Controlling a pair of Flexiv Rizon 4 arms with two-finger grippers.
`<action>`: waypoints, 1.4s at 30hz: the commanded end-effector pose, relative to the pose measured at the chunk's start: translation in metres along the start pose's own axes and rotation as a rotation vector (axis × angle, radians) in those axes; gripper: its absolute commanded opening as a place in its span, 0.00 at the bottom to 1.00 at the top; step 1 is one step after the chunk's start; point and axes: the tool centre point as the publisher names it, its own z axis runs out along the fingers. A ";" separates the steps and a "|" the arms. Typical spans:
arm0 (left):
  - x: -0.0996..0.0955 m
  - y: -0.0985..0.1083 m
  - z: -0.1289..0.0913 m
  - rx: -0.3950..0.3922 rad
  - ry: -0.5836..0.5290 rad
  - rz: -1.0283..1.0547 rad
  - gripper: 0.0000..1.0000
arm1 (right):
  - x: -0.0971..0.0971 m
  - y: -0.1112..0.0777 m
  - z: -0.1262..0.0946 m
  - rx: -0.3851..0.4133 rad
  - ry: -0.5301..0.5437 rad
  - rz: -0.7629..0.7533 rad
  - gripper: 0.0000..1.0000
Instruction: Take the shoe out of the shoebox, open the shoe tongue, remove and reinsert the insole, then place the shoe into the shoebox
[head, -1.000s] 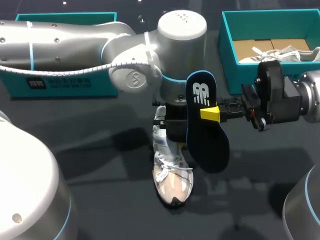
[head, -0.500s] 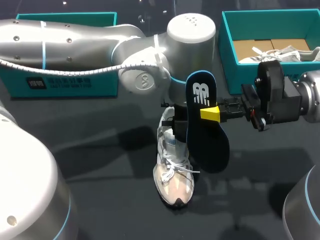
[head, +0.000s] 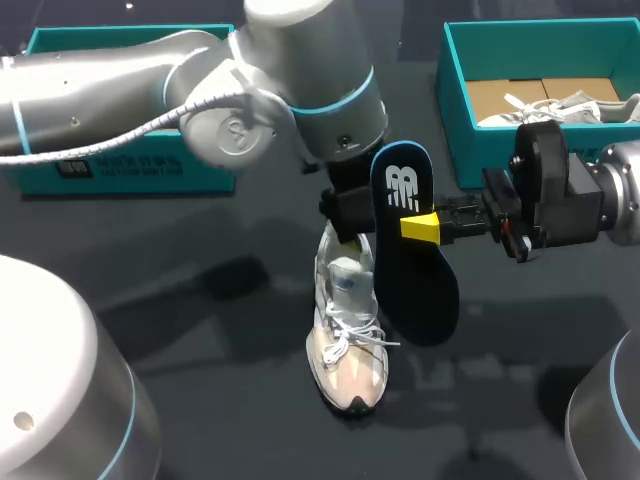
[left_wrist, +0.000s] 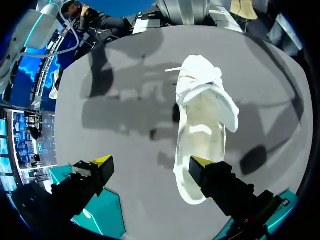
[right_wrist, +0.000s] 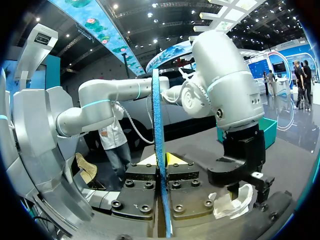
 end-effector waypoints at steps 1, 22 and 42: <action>0.022 -0.009 -0.014 -0.035 -0.209 -0.006 1.00 | 0.000 -0.001 0.002 0.001 -0.002 0.000 0.00; -0.002 -0.003 -0.085 -0.075 -0.749 0.138 1.00 | 0.000 -0.001 0.002 0.001 -0.002 0.000 0.00; -0.015 -0.001 -0.129 -0.075 -1.030 0.196 1.00 | 0.000 -0.001 0.002 0.001 -0.002 0.000 0.00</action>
